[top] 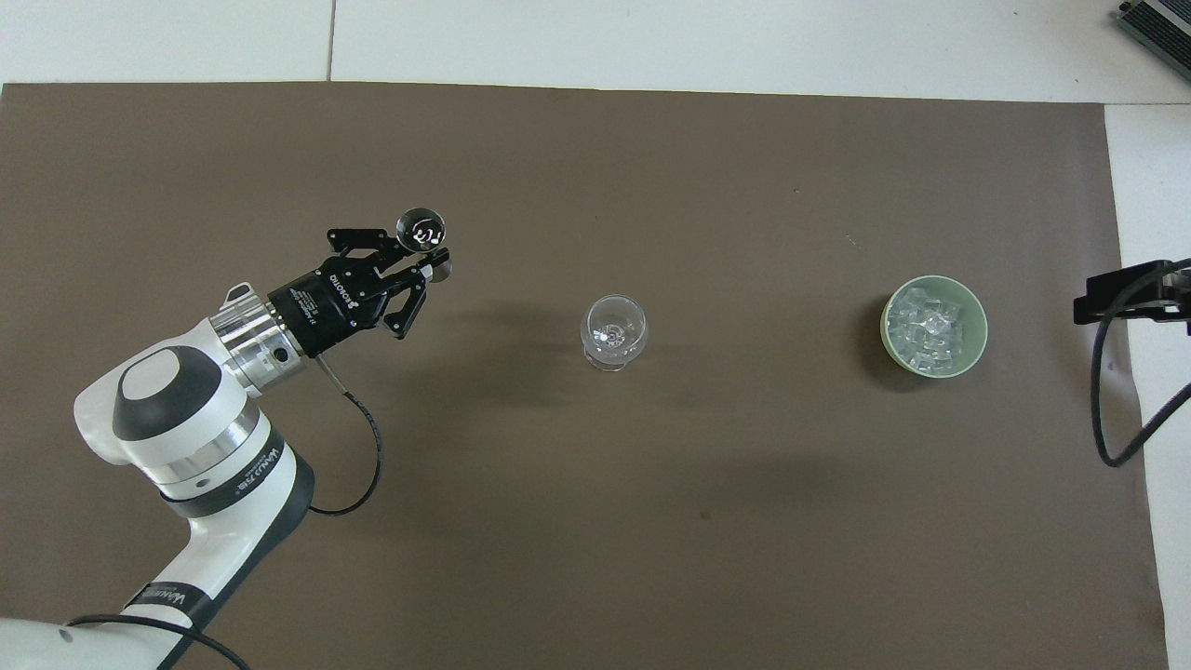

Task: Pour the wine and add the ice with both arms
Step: 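Lift the metal cup with the left gripper over the wine glass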

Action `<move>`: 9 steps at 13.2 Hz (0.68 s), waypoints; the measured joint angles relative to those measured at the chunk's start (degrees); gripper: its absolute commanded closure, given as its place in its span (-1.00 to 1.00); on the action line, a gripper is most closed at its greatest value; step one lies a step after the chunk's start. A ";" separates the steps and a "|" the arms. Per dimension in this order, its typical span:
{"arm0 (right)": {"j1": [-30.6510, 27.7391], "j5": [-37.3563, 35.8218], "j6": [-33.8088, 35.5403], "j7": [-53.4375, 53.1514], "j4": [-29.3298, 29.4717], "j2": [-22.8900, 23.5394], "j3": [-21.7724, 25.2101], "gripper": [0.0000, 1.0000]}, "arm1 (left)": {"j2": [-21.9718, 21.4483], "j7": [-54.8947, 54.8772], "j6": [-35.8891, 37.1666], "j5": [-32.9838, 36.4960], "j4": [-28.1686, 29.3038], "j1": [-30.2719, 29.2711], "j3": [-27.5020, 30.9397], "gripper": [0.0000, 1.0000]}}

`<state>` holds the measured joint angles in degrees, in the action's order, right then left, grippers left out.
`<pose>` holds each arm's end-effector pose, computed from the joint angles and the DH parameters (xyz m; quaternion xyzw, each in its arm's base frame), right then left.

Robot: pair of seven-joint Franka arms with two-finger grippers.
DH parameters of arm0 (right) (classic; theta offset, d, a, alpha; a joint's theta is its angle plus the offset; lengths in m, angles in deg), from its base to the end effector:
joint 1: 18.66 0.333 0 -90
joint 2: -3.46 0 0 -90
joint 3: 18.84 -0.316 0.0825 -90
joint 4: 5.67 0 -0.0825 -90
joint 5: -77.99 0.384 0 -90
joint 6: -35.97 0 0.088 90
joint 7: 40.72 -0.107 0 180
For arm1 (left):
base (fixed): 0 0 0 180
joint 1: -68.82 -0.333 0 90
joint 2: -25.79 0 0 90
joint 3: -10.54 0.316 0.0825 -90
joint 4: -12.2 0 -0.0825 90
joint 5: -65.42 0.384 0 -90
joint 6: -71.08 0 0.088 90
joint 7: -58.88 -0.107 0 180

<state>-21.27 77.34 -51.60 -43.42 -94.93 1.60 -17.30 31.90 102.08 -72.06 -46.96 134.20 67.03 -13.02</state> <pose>0.5389 -0.0406 0.6446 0.9982 -0.0600 0.0014 0.0052 0.5380 -0.2050 0.3839 0.4185 0.6831 -0.2663 0.5361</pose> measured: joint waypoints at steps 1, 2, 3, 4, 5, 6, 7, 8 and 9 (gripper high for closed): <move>0.00 0.00 0.00 0.00 0.00 0.00 0.00 -1.00 | -0.05 -0.01 -1.72 -0.01 -0.65 0.10 -1.66 1.00; 0.00 0.00 0.00 0.00 0.00 0.00 0.00 -1.00 | -0.09 -0.23 -2.92 -0.01 -1.09 0.63 -2.75 1.00; 0.00 0.00 0.00 0.00 0.00 0.00 0.00 -1.00 | -0.10 -0.65 -3.93 -0.01 -1.36 1.87 -3.10 1.00; 0.00 0.00 0.00 0.00 0.00 0.00 0.00 -1.00 | -0.10 -1.01 -4.86 -0.08 -1.61 3.45 -3.19 1.00; 0.00 0.00 0.00 0.00 0.00 0.00 0.00 -1.00 | -0.10 -1.63 -5.85 -0.53 -1.76 5.10 -3.23 1.00; 0.00 0.00 0.00 0.00 0.00 0.00 0.00 -1.00 | -0.10 -2.89 -6.98 -1.29 -1.83 6.44 -3.26 1.00; 0.00 0.00 0.00 0.00 0.00 0.00 0.00 -1.00 | -0.09 -4.37 -7.99 -1.88 -1.84 7.45 -3.26 1.00; 0.00 0.00 0.00 0.00 0.00 0.00 0.00 -1.00 | -0.08 -5.40 -8.41 -2.15 -1.84 8.16 -3.29 1.00; 0.00 0.00 0.00 0.00 0.00 0.00 0.00 -1.00 | -0.08 -6.51 -8.67 -2.21 -1.85 8.52 -3.29 1.00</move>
<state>-21.27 77.34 -51.60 -43.42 -94.94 1.60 -17.30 31.82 95.57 -80.73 -49.17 132.35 75.54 -16.31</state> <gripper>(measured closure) 0.000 0.789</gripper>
